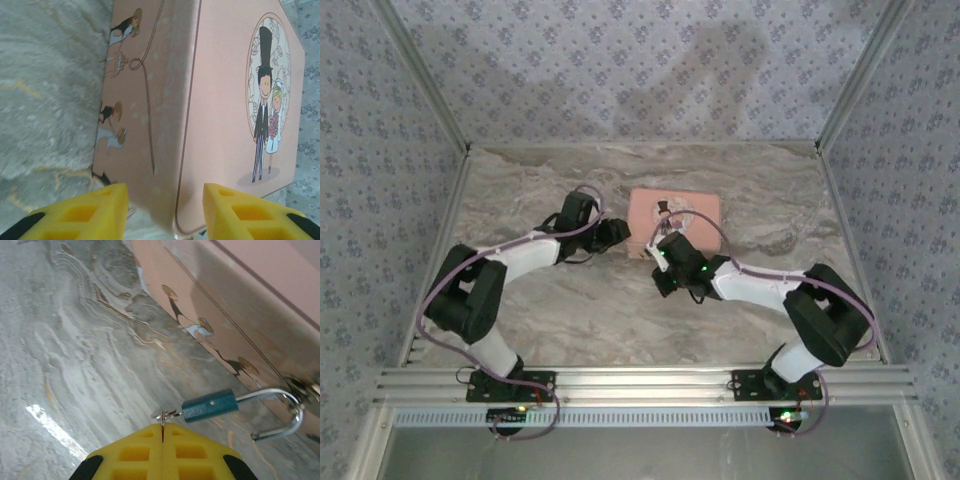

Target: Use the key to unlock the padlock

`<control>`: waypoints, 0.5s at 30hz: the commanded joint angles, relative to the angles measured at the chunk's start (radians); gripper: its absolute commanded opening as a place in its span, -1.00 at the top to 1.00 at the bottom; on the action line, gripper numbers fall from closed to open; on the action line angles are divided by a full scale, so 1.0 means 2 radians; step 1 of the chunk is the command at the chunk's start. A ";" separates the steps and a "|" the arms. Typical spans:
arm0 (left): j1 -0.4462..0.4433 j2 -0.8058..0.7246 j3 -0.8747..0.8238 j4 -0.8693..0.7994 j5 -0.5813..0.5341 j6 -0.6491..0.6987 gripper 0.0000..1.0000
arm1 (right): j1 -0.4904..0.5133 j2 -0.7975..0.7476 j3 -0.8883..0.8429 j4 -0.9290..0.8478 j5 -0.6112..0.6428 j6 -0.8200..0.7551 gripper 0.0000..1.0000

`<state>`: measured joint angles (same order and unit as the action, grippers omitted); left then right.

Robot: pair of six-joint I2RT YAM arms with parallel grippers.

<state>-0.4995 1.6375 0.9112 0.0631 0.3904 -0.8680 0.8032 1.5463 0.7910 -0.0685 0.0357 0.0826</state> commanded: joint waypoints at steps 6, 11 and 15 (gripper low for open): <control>-0.003 -0.056 -0.022 -0.032 -0.030 0.017 0.13 | 0.007 -0.013 -0.003 -0.021 0.020 0.026 0.97; -0.002 -0.046 -0.011 -0.032 -0.025 0.018 0.13 | 0.004 -0.064 -0.038 -0.054 0.067 0.077 0.91; -0.003 -0.041 -0.002 -0.032 -0.022 0.019 0.13 | -0.010 -0.092 -0.064 -0.075 0.082 0.102 0.44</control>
<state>-0.4995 1.5467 0.8742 0.0181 0.3470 -0.8524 0.8001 1.3987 0.6918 -0.1524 0.1352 0.2226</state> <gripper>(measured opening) 0.436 0.244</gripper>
